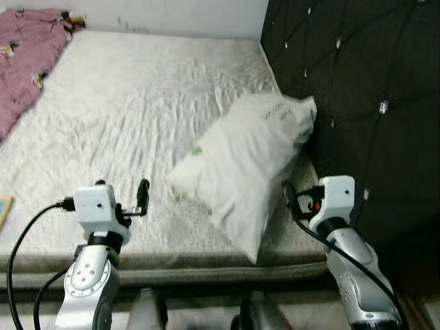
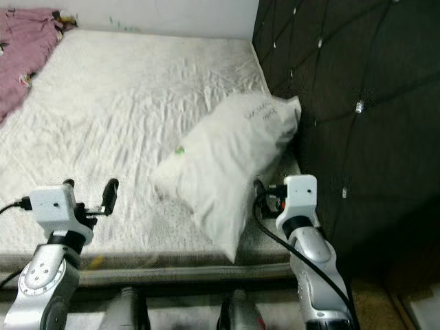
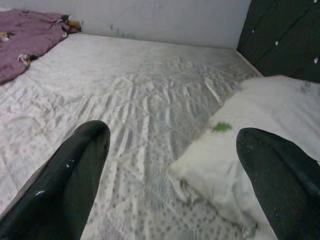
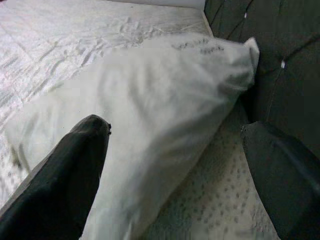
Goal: Clean up the room
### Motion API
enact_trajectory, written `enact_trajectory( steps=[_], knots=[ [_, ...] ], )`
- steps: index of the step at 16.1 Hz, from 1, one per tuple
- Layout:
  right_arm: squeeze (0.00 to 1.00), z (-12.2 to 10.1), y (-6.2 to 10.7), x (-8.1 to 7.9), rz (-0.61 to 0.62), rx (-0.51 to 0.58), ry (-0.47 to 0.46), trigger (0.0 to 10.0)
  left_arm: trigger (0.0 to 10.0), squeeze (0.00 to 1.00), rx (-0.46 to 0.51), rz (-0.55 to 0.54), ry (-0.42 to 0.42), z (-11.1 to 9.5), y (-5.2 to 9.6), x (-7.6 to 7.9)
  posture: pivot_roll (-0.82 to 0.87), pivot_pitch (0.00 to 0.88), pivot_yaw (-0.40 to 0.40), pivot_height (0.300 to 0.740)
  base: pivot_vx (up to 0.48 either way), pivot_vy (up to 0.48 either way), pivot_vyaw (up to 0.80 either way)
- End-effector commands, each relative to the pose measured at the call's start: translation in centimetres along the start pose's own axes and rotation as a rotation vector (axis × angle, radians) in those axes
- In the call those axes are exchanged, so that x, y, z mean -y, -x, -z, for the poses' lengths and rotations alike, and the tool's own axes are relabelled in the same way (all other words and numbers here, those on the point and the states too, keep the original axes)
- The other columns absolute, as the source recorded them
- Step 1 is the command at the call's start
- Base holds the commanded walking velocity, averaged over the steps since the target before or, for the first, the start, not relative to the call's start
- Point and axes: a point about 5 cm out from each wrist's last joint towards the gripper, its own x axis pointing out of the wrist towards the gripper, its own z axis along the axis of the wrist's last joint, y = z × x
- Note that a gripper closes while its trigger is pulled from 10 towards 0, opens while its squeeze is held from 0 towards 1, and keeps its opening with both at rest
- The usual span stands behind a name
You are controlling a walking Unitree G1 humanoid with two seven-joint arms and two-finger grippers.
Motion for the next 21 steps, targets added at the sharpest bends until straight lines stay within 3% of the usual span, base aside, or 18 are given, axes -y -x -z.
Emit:
enact_trajectory(
  steps=[1, 12, 15, 21],
  knots=[
    [0.00, 0.32, 0.08, 0.34, 0.009, -0.013, 0.006, 10.0, 10.0, 0.00, -0.012, -0.005, -0.009, 0.24, 0.07, -0.03, -0.02, 0.155, -0.073, 0.593, 0.000, 0.000, 0.00],
    [0.00, 0.31, -0.38, -0.18, -0.045, -0.012, 0.036, 10.0, 10.0, 0.00, 0.002, 0.018, 0.016, 0.16, 0.28, 0.22, -0.03, 0.165, -0.080, 0.580, 0.000, 0.000, 0.00],
    [0.00, 0.31, -0.40, -0.24, -0.049, -0.011, 0.034, 10.0, 10.0, 0.00, 0.005, 0.036, 0.018, 0.09, 0.30, 0.43, -0.03, 0.168, -0.080, 0.546, 0.267, 0.000, 0.00],
    [0.00, 0.36, -0.47, -0.34, -0.058, -0.011, 0.038, 10.0, 10.0, 0.00, 0.013, 0.044, 0.016, -0.04, 0.25, 0.50, -0.03, 0.170, -0.080, 0.546, 0.324, 0.000, 0.00]
  ],
)
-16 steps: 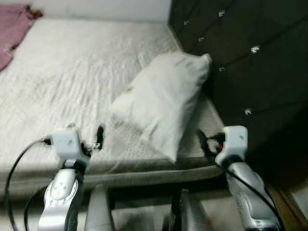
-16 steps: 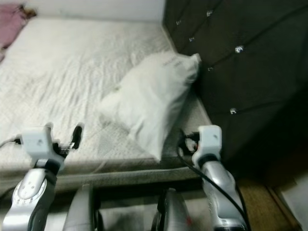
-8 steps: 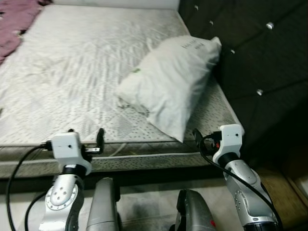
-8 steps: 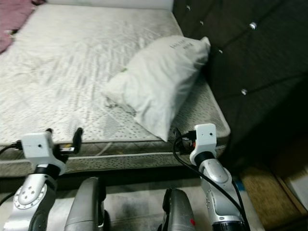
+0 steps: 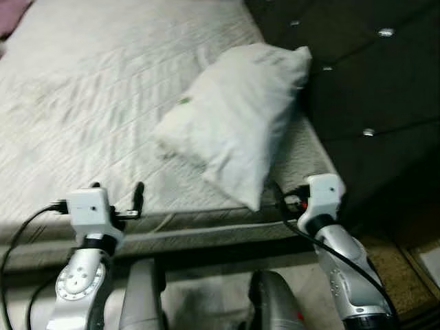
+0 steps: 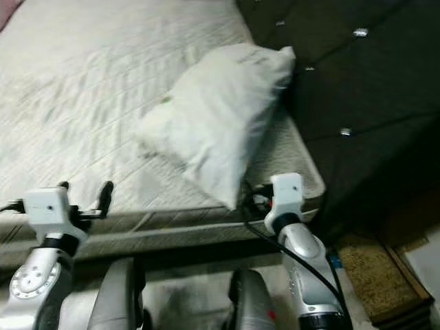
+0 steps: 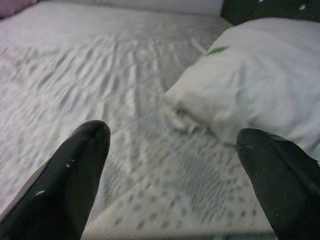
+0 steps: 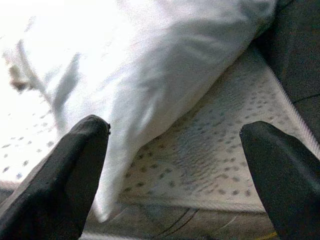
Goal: Clean up the room
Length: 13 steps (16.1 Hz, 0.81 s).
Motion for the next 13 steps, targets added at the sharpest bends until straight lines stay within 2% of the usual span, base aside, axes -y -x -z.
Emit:
enact_trajectory(
  steps=[1, 3, 6, 8, 13],
  knots=[
    [0.00, 0.56, 0.51, 1.03, 0.033, -0.024, 0.011, 10.0, 10.0, 0.00, 0.014, 0.036, 0.016, -0.20, 0.01, 1.04, -0.03, 0.169, -0.082, 0.546, 0.360, 0.000, 0.00],
    [0.00, 0.49, 0.50, 0.93, 0.024, -0.020, 0.023, 10.0, 10.0, 0.00, 0.015, 0.037, 0.018, -0.20, 0.00, 1.05, -0.03, 0.169, -0.082, 0.546, 0.369, 0.000, 0.00],
    [0.00, 0.52, 0.43, 0.91, 0.020, -0.022, 0.026, 10.0, 10.0, 0.00, 0.006, 0.035, 0.024, -0.11, -0.11, 1.13, -0.03, 0.170, -0.083, 0.506, 0.311, 0.000, 0.00],
    [0.00, 0.57, 0.41, 0.91, 0.016, -0.021, 0.028, 10.0, 10.0, 0.00, -0.002, 0.033, 0.026, 0.00, -0.15, 1.23, -0.03, 0.168, -0.083, 0.486, 0.000, 0.000, 0.00],
    [0.00, 1.42, 0.14, 0.59, -0.047, -0.084, 0.025, 10.0, 10.0, 0.00, -0.009, 0.037, 0.040, 0.13, -0.28, 1.50, -0.03, 0.160, -0.086, 0.486, 0.000, 0.000, 0.00]
  ],
)
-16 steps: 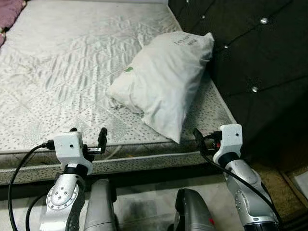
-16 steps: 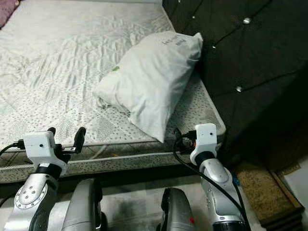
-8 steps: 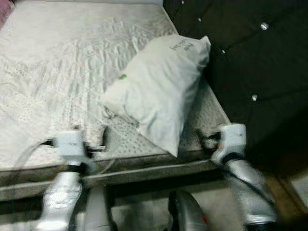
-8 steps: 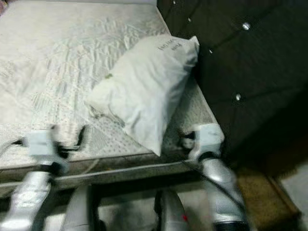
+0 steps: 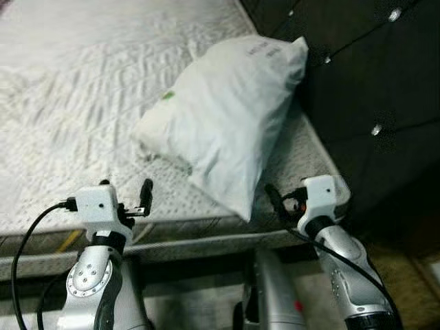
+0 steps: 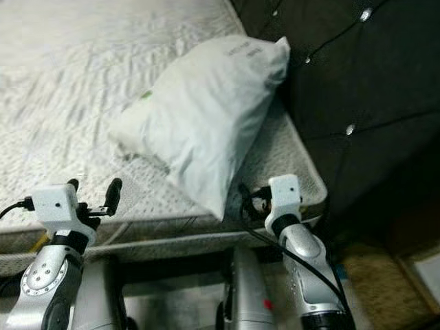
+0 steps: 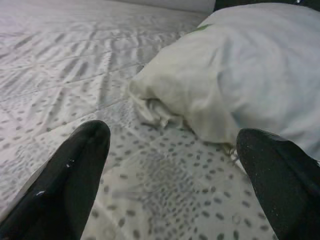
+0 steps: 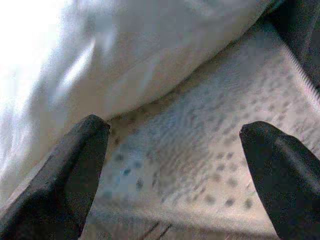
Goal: Clean up the room
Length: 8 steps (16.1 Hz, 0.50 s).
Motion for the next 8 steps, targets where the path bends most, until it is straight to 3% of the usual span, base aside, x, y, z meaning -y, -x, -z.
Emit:
enact_trajectory(
  steps=[1, 6, 8],
  knots=[
    [0.00, 0.6, 0.1, 0.6, -0.007, -0.039, 0.007, 10.0, 10.0, 0.00, -0.012, 0.008, 0.005, 0.2, -0.1, 0.3, -0.02, 0.154, -0.087, 0.486, 0.000, 0.000, 0.00],
    [0.00, 0.5, -0.5, 0.8, -0.012, -0.033, 0.014, 10.0, 10.0, 0.00, 0.009, -0.015, -0.011, -0.1, -0.7, 0.1, -0.01, 0.127, -0.081, 0.452, 0.000, 0.000, 0.00],
    [0.00, -0.2, -1.1, 0.9, -0.085, -0.024, 0.017, 10.0, 10.0, 0.00, 0.025, -0.024, -0.013, -0.4, -1.0, -0.1, -0.01, 0.113, -0.083, 0.452, 0.000, 0.000, 0.00]
  ],
)
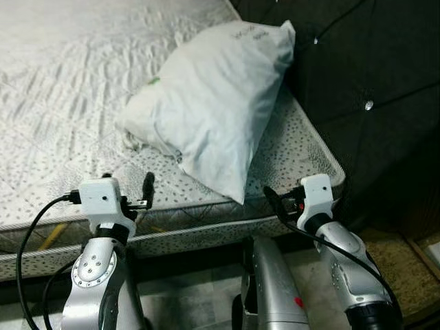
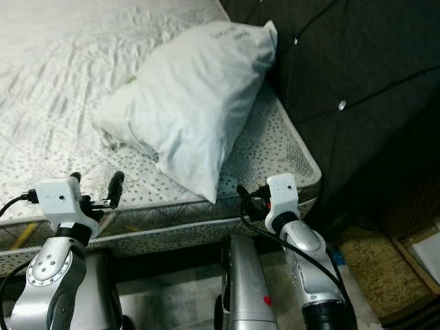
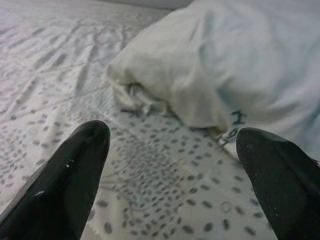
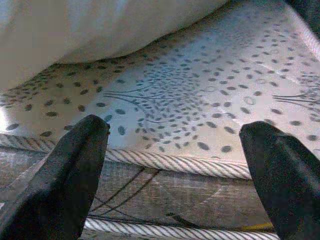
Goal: Clean up the room
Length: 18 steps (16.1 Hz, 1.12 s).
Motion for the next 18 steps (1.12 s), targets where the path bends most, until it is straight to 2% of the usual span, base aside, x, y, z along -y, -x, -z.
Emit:
enact_trajectory(
  steps=[1, 4, 7, 10, 12, 14, 15, 17, 18],
  knots=[
    [0.00, -0.6, -0.3, 0.5, -0.070, -0.004, -0.011, 10.0, 10.0, 0.00, 0.008, -0.006, -0.008, -0.1, -0.1, -0.2, -0.01, 0.109, -0.082, 0.452, 0.000, 0.000, 0.00],
    [0.00, -2.8, -1.5, 1.6, -0.193, 0.004, -0.050, 10.0, 10.0, 0.00, 0.027, 0.000, -0.030, -0.5, -0.6, -0.5, 0.00, 0.092, -0.077, 0.452, 0.000, 0.000, 0.00],
    [0.00, -4.9, -2.5, 2.8, -0.169, 0.088, -0.105, 10.0, 10.0, 0.00, 0.058, 0.004, -0.049, -1.2, -1.3, -0.6, 0.02, 0.060, -0.066, 0.452, 0.000, 0.000, 0.00],
    [0.00, -4.9, -2.7, 2.2, -0.152, 0.113, -0.110, 10.0, 10.0, 0.00, 0.068, -0.006, -0.049, -1.5, -1.5, -0.8, 0.02, 0.046, -0.057, 0.452, 0.000, 0.000, 0.80],
    [0.00, -4.0, -2.7, 1.7, -0.125, 0.094, -0.117, 10.0, 10.0, 0.00, 0.077, -0.001, -0.047, -1.8, -1.5, -0.7, 0.02, 0.044, -0.056, 0.452, 0.000, 0.000, 0.00],
    [0.00, -2.8, -2.8, 1.8, -0.095, 0.029, -0.089, 10.0, 10.0, 0.00, 0.075, 0.078, 0.021, -1.6, -1.4, -0.5, 0.03, 0.000, -0.045, 0.452, 0.000, 0.000, 0.00],
    [0.00, -2.7, -2.8, 1.8, -0.132, 0.002, -0.057, 10.0, 10.0, 0.00, 0.062, 0.080, 0.006, -1.3, -1.5, -0.6, 0.03, 0.000, -0.042, 0.452, 0.000, 0.000, 0.00],
    [0.00, -3.7, -3.4, 2.3, -0.160, 0.000, -0.052, 10.0, 10.0, 0.00, 0.062, 0.076, -0.027, -1.3, -2.4, -0.6, 0.03, 0.000, -0.035, 0.452, 0.000, 0.000, 0.00],
    [0.00, -4.6, -3.9, 2.6, -0.182, -0.015, -0.088, 10.0, 10.0, 0.00, 0.079, 0.077, -0.026, -2.0, -2.8, -0.5, 0.04, 0.000, -0.030, 0.452, 0.000, 0.000, 0.00]
  ],
)
